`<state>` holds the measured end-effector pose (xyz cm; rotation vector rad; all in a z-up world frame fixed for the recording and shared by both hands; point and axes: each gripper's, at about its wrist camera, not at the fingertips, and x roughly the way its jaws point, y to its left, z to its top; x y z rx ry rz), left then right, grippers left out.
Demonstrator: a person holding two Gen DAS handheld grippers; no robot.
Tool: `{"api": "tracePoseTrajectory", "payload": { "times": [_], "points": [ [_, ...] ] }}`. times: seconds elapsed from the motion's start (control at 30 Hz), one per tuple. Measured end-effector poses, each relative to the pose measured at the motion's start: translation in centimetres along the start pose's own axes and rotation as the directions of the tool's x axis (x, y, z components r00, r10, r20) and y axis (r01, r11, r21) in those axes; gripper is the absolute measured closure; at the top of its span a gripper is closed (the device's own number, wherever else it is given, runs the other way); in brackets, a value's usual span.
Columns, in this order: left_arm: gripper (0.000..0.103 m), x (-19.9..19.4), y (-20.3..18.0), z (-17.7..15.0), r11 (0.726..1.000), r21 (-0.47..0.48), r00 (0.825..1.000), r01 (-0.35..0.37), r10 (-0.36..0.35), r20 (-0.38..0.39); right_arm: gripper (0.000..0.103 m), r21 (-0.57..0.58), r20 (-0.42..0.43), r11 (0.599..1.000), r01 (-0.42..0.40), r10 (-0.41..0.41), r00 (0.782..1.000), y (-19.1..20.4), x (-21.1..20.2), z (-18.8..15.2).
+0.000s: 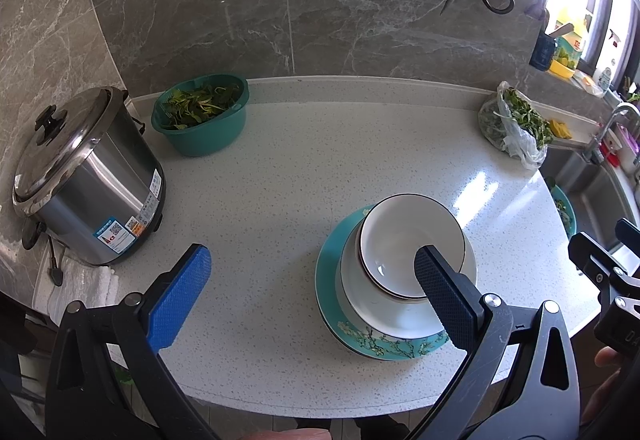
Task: Organize plates and bowls
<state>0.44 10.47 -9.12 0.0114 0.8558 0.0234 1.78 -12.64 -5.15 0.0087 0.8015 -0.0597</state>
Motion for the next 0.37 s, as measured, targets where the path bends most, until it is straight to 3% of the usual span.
{"api": "tracePoseTrajectory", "payload": {
  "times": [0.37],
  "points": [
    [0.0,0.18,0.06,0.15,1.0,-0.002,1.0,0.005,-0.005,0.018,0.0,0.001,-0.008,1.0,-0.005,0.005,1.0,-0.31,0.05,-0.34]
  ]
}}
